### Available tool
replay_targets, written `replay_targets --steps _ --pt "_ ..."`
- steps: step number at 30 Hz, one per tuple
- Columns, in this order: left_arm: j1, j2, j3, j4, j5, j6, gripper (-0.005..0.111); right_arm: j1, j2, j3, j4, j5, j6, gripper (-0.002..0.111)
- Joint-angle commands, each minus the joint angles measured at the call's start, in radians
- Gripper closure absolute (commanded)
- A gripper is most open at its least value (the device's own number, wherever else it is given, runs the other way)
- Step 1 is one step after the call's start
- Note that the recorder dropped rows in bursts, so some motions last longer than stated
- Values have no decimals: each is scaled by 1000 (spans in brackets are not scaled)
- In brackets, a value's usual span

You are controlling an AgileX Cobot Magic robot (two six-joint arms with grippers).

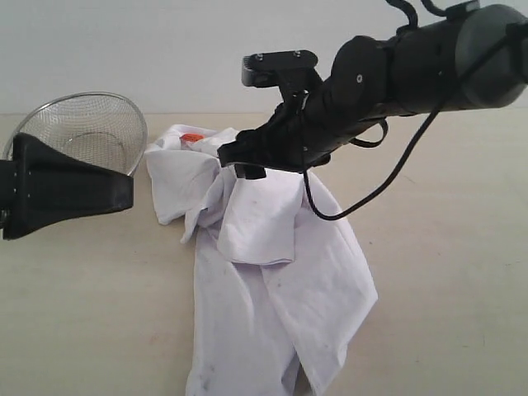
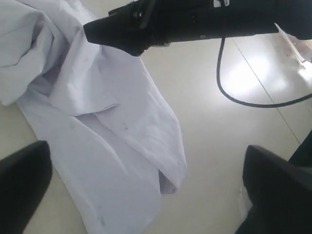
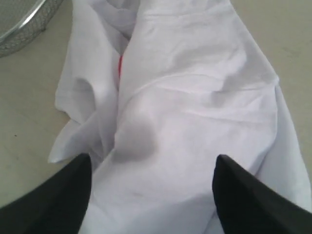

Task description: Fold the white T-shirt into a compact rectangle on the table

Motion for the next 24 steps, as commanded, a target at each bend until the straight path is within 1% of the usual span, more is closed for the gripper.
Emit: replay_targets --steps 1,3,6,9,11,13,14,17,18,21,24 --pt "2 3 19 -18 -39 16 -3 37 12 -19 9 -56 -23 46" --pt "2 3 19 -24 -43 16 -3 43 55 -19 9 -86 -23 46" --pt "2 3 19 -24 -43 16 -3 43 120 -19 9 -85 -14 46" --pt "2 3 19 -24 -43 16 -3 43 130 -19 9 -80 -14 46" --pt "2 3 19 -22 -39 16 -3 43 120 -19 9 -73 -14 49" --pt "2 3 19 -17 -37 16 -3 43 104 -19 4 -68 -14 60" --pt "2 3 19 -17 -37 16 -3 43 96 -19 3 -60 -14 69" --pt "2 3 19 -17 -49 16 -3 43 78 -19 -7 -24 -30 100" --pt "2 3 19 -17 -55 16 -3 41 69 -19 -7 -14 -50 108" --pt "2 5 19 -17 -55 16 -3 41 46 -19 -78 1 -55 109" --pt "2 20 19 -17 -51 16 -3 11 1 -19 -163 30 23 108"
